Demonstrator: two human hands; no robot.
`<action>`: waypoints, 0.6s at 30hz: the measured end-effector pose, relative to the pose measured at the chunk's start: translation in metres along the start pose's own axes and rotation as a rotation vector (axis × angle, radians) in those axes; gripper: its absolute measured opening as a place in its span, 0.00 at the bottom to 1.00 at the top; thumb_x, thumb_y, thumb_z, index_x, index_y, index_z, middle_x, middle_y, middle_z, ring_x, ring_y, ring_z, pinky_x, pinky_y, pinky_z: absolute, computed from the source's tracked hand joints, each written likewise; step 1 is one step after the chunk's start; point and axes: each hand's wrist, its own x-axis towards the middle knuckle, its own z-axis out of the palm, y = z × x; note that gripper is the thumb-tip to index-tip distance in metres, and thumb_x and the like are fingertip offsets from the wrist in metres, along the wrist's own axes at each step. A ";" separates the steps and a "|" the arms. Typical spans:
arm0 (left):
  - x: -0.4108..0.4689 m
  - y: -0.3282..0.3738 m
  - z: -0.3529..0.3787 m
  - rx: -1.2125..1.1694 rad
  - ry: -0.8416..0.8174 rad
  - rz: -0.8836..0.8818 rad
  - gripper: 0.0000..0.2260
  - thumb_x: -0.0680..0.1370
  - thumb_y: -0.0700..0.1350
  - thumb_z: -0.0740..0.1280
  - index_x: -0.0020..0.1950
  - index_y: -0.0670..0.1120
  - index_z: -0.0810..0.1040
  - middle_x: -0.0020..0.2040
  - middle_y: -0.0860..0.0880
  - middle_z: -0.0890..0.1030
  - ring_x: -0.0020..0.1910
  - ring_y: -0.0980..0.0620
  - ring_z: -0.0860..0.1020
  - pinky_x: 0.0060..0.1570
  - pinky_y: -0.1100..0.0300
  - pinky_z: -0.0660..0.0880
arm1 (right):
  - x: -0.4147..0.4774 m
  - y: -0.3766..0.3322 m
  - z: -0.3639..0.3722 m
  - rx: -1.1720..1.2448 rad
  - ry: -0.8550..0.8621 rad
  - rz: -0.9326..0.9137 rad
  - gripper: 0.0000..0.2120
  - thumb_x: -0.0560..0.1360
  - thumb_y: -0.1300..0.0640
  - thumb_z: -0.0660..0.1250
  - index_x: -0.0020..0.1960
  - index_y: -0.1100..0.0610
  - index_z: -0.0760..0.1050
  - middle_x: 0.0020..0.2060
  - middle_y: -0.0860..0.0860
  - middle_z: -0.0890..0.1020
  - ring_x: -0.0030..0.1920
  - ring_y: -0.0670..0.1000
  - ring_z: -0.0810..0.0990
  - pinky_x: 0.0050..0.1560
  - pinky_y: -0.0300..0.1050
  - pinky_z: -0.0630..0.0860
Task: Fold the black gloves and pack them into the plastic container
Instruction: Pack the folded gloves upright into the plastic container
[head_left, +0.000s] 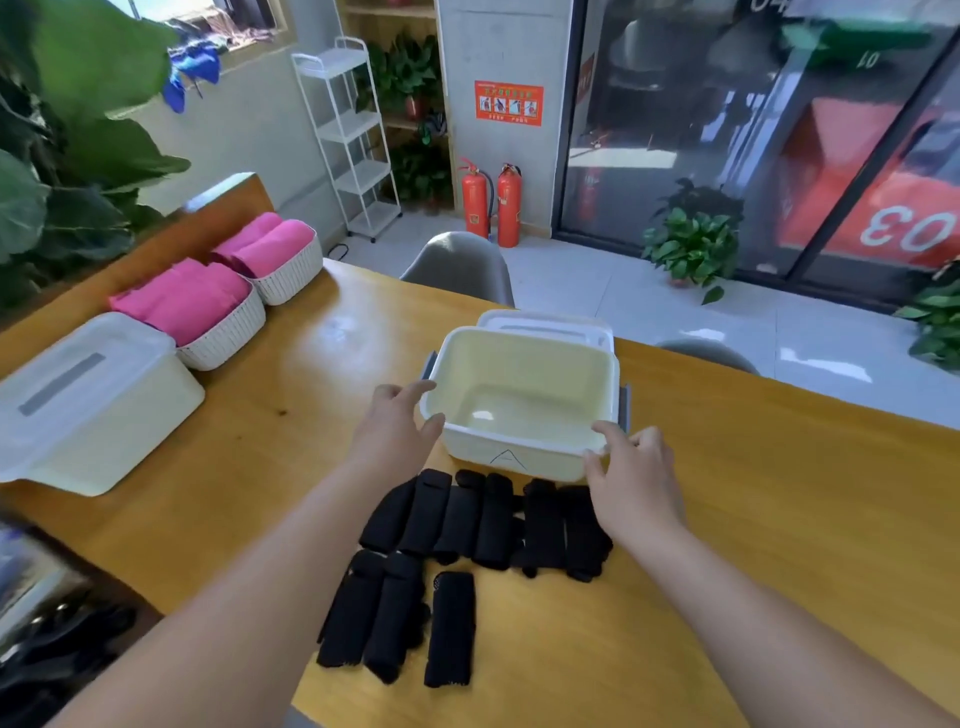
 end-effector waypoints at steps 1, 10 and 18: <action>0.007 -0.002 0.000 -0.029 -0.008 -0.018 0.22 0.84 0.58 0.65 0.78 0.63 0.69 0.72 0.51 0.69 0.58 0.49 0.79 0.60 0.47 0.80 | 0.004 0.002 0.001 0.006 0.006 0.032 0.20 0.85 0.41 0.58 0.76 0.41 0.69 0.57 0.48 0.66 0.58 0.51 0.68 0.48 0.50 0.78; 0.020 -0.009 0.027 -0.090 0.013 0.069 0.19 0.85 0.51 0.68 0.75 0.52 0.75 0.69 0.60 0.69 0.49 0.66 0.78 0.48 0.59 0.77 | 0.006 0.010 0.009 0.145 0.095 0.115 0.18 0.87 0.44 0.56 0.75 0.44 0.71 0.65 0.45 0.76 0.60 0.52 0.78 0.50 0.51 0.78; -0.022 -0.006 0.045 -0.367 0.225 -0.029 0.15 0.86 0.51 0.64 0.73 0.57 0.70 0.63 0.58 0.72 0.51 0.62 0.78 0.47 0.55 0.81 | -0.022 0.019 0.027 0.300 0.281 0.259 0.19 0.88 0.45 0.54 0.78 0.39 0.63 0.65 0.43 0.70 0.52 0.48 0.80 0.45 0.53 0.80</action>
